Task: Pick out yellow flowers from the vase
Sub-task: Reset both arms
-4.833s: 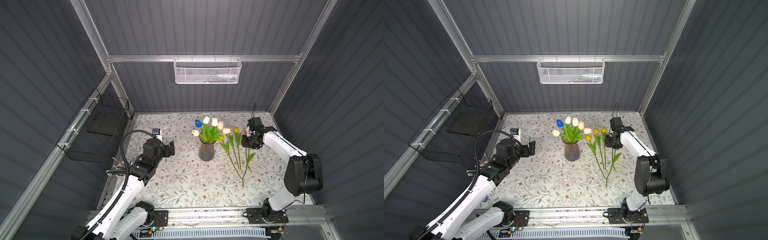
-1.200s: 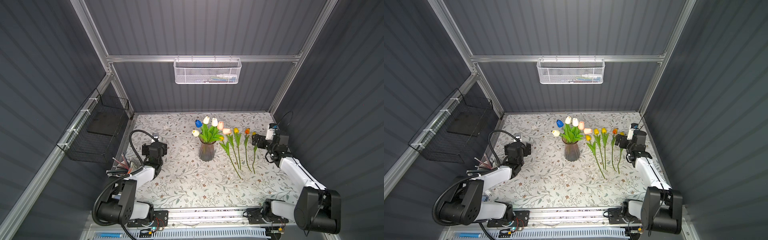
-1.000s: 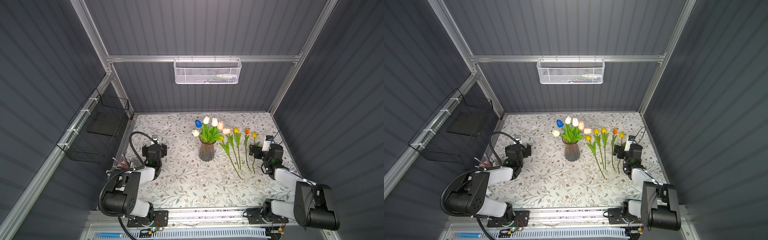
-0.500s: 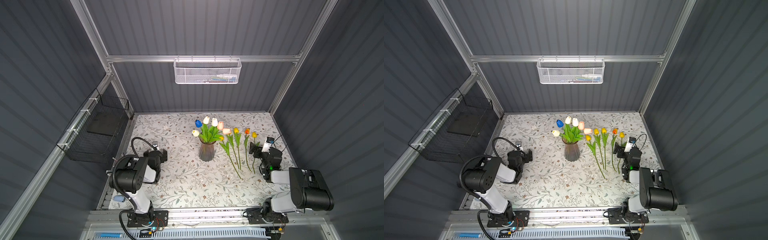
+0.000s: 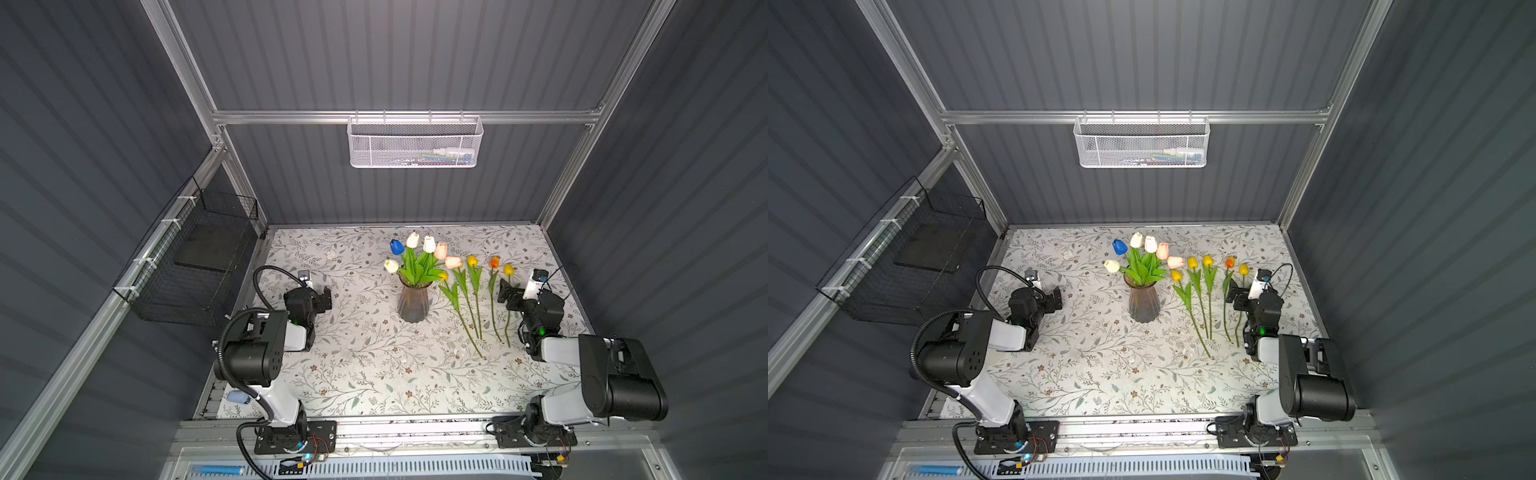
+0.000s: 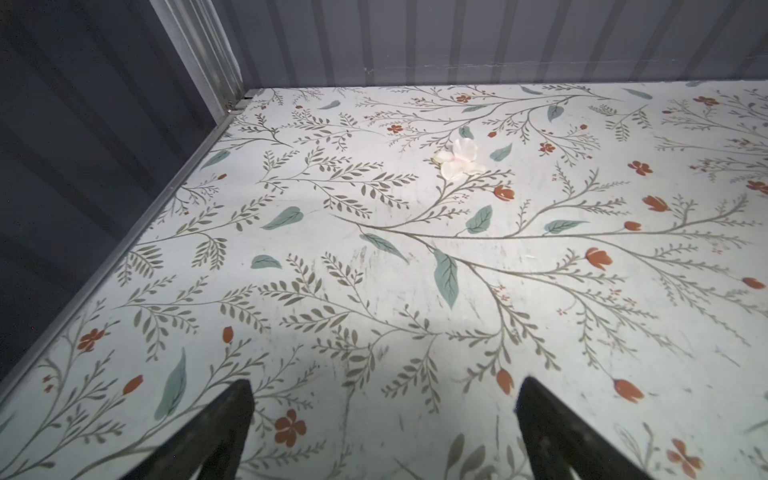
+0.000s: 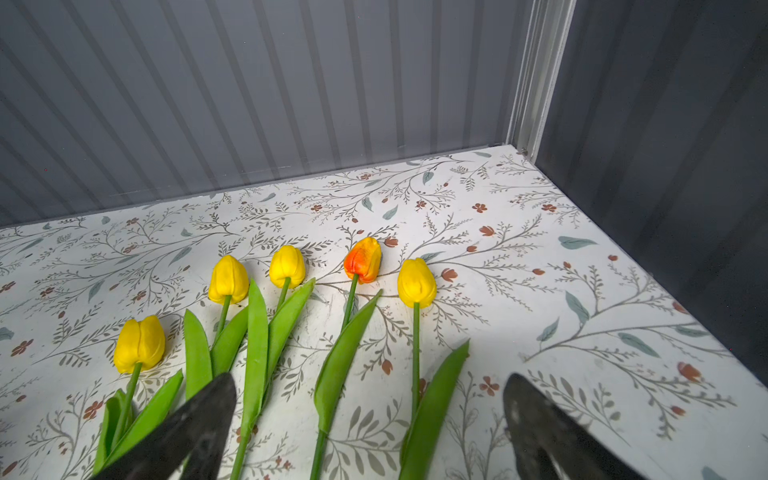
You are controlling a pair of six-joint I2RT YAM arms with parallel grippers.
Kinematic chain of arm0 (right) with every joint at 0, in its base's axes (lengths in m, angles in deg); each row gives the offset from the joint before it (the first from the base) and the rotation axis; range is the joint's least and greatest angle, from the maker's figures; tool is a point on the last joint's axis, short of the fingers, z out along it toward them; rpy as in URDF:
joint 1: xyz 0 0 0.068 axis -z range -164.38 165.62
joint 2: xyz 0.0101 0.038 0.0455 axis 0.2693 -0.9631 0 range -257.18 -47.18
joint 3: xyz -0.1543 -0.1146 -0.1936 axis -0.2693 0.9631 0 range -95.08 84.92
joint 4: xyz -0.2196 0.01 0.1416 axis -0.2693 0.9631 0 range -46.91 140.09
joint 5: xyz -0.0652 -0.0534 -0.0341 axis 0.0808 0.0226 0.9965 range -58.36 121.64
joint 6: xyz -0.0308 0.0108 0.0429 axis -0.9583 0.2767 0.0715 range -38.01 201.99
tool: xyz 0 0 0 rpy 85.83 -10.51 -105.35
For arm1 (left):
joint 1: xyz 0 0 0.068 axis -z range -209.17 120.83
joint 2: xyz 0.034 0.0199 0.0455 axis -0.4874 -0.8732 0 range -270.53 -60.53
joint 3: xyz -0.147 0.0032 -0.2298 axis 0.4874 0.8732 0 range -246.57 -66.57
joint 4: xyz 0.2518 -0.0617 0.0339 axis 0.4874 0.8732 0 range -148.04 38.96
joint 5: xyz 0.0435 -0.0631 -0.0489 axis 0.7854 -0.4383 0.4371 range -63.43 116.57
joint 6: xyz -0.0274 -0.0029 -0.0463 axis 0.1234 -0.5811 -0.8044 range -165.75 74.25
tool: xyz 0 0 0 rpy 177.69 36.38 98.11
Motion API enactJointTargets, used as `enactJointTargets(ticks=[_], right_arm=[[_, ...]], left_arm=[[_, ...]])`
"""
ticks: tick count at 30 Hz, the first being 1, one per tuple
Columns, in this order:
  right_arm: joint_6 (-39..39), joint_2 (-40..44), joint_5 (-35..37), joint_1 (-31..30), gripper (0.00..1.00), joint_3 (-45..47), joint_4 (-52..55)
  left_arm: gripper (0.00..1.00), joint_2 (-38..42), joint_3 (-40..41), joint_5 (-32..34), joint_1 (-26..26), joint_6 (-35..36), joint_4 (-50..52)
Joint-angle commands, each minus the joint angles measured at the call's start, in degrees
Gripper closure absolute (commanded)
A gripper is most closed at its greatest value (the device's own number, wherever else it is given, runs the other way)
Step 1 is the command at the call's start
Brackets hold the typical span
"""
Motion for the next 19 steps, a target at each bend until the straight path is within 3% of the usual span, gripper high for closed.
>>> enactJointTargets(ticks=[1,19], right_arm=[[-0.9,0.0,-1.0,-0.3,0.01,-0.4,0.9],[-1.5,0.0,-0.8,-0.9,0.01,-0.9,1.9]], left_arm=[[0.0,0.2,-0.5,-2.8,0.1,0.6,1.1],[0.0,0.1,-0.7,-2.8,0.1,0.5,1.2]])
